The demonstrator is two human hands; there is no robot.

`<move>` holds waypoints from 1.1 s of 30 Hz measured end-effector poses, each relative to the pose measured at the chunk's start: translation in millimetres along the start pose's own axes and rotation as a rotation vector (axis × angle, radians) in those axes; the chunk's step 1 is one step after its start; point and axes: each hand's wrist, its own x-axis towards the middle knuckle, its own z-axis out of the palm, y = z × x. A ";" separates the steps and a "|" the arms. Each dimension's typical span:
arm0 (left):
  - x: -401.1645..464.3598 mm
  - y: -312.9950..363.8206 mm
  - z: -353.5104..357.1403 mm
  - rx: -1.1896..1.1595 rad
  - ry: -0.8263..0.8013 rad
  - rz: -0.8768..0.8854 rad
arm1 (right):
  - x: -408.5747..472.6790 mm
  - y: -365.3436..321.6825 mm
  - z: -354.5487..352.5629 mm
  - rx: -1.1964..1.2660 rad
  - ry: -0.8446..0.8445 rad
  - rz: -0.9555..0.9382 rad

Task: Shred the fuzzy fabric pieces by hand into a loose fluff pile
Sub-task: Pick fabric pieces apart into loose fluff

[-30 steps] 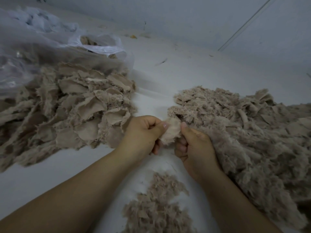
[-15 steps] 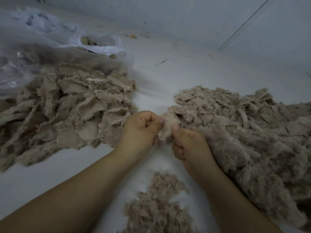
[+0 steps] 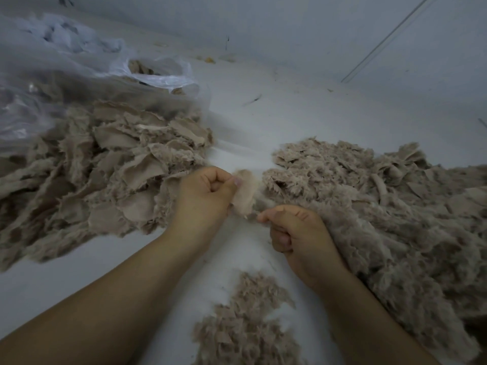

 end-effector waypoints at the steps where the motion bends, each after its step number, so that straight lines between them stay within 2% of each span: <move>1: 4.2 0.4 -6.4 0.092 0.048 0.039 | 0.1 0.1 -0.1 0.012 0.013 0.003; 3: 12.1 2.3 -21.6 0.382 0.125 0.147 | 0.1 0.4 0.3 0.048 0.041 0.015; 6: 14.8 8.0 -35.6 1.080 0.044 0.246 | 1.4 0.1 2.4 0.107 0.097 0.038; 7: 13.9 11.1 -36.3 1.236 0.023 0.270 | 2.2 0.1 3.1 0.115 0.111 0.039; 10: 6.6 21.2 -25.5 1.419 -0.037 0.488 | 2.2 0.4 4.4 0.132 0.130 0.010; 13: -4.0 25.6 -3.3 1.297 -0.078 0.719 | 1.2 0.1 3.7 0.159 0.114 -0.018; 14: -4.1 23.9 6.7 1.223 -0.116 0.718 | 1.0 -0.4 3.9 0.164 0.107 -0.019; 15: -1.7 22.5 17.4 1.138 -0.143 0.667 | 1.2 -0.6 4.3 0.175 0.100 -0.020; 18: 20.9 16.6 48.3 0.916 -0.223 0.333 | 2.2 0.0 5.6 0.245 0.126 -0.014; 21: 40.9 11.0 68.6 0.745 -0.219 0.120 | 2.9 -0.2 5.2 0.255 0.169 -0.030; 27: 21.6 2.9 61.4 0.576 -0.344 0.011 | 3.5 -0.3 1.8 0.237 0.127 -0.056; 33: 5.7 6.1 50.4 0.367 -0.378 -0.034 | 6.0 -2.0 2.4 0.246 0.111 0.079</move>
